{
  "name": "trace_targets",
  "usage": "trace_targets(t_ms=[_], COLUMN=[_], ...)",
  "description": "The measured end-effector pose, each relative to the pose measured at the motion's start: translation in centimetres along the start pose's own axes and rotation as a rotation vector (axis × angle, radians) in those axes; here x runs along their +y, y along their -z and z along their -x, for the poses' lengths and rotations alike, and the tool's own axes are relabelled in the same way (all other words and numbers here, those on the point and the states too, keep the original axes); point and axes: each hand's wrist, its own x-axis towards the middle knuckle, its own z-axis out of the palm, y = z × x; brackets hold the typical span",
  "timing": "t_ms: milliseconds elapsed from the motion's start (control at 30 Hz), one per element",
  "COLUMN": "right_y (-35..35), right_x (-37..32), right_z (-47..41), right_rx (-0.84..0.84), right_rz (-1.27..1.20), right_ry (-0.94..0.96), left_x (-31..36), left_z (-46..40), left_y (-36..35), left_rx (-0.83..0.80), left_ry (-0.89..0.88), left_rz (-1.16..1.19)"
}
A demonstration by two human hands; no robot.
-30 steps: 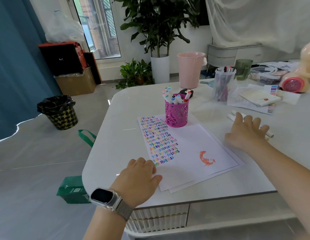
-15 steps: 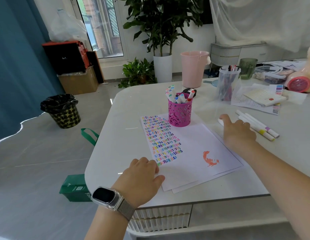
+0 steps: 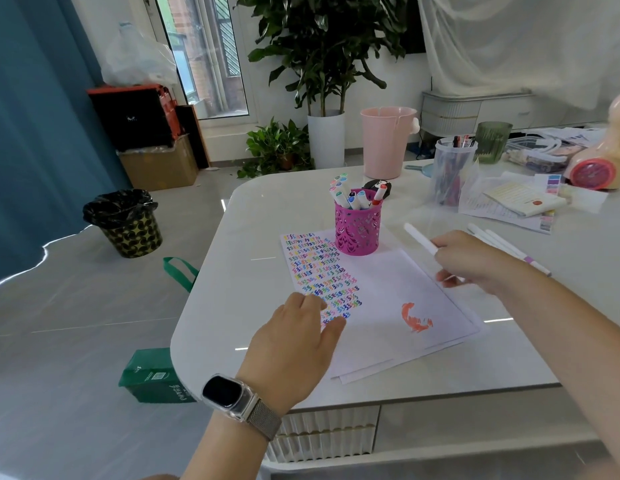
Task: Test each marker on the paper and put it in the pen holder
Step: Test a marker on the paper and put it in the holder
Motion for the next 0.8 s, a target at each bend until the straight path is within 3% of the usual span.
trace_targets(t_ms=[200,333,567,800], right_y=[-2.0,-4.0,-6.0,-6.7], right_x=[-3.6,-4.5,-2.8,-2.5], right_z=[5.3,8.1,9.8,8.8], right_rx=[-0.308,-0.288,-0.209,-0.242], right_rz=[-0.545,-0.672,-0.845,-1.02], right_ry=[0.122,0.21,0.252,0.178], left_x=[0.8,1.5,1.3,1.6], left_z=[-0.3,-0.1,-0.5,0.0], left_y=[-0.2,-0.2,0.0,-0.4], left_rx=[0.122,0.085,0.264,0.128], left_ry=[-0.072,-0.06,-0.166,-0.124], left_rz=[0.231,0.441,0.314,0.115])
